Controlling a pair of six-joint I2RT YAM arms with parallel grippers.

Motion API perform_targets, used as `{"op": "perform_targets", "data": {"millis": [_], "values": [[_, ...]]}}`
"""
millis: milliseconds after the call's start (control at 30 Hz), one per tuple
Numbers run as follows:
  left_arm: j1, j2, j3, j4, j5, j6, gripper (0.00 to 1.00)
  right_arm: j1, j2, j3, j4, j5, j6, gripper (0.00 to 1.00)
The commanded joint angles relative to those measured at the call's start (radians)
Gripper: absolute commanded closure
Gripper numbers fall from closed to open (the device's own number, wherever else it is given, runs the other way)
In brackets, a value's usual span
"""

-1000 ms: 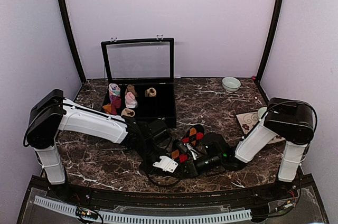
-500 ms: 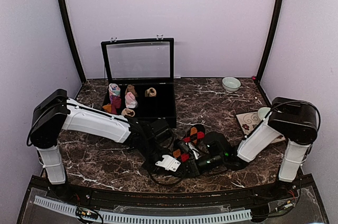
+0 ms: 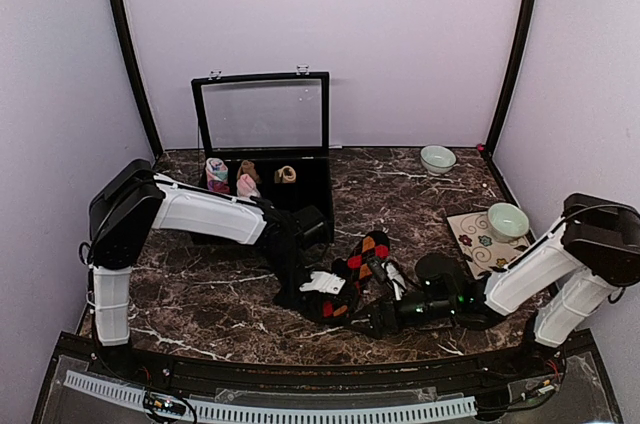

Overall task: Roll the socks
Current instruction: Roll the sock at the center of the board.

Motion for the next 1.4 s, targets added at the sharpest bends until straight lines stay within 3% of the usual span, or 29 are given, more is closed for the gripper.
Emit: {"op": "perform_targets", "data": {"millis": [0, 233, 300, 467, 600, 700, 933, 1067, 1367], "values": [[0.009, 0.096, 0.013, -0.173, -0.020, -0.013, 1.00, 0.060, -0.056, -0.074, -0.221, 0.238, -0.003, 0.01], [0.021, 0.206, 0.149, -0.299, 0.028, -0.006, 1.00, 0.262, -0.415, -0.025, -0.523, 0.780, -0.104, 0.01], [0.022, 0.252, 0.194, -0.346, 0.050, 0.006, 1.00, 0.269, -0.513, -0.021, -0.587, 0.808, -0.123, 0.01], [0.026, 0.343, 0.306, -0.457, 0.085, 0.011, 1.00, 0.261, -0.713, -0.149, -0.477, 0.909, -0.040, 0.01], [0.034, 0.384, 0.344, -0.500, 0.129, 0.002, 1.00, 0.262, -0.822, -0.232, -0.333, 0.762, -0.195, 0.01], [0.046, 0.407, 0.368, -0.523, 0.168, -0.017, 1.00, 0.262, -0.768, -0.207, -0.338, 0.662, -0.317, 0.01], [0.069, 0.450, 0.442, -0.571, 0.225, -0.066, 1.00, 0.331, -0.413, 0.068, -0.501, 0.557, -0.600, 0.03], [0.076, 0.465, 0.471, -0.587, 0.245, -0.090, 1.00, 0.350, -0.316, 0.167, -0.559, 0.545, -0.688, 0.23], [0.088, 0.477, 0.481, -0.590, 0.256, -0.110, 1.00, 0.361, -0.204, 0.210, -0.539, 0.469, -0.725, 0.45]]}}
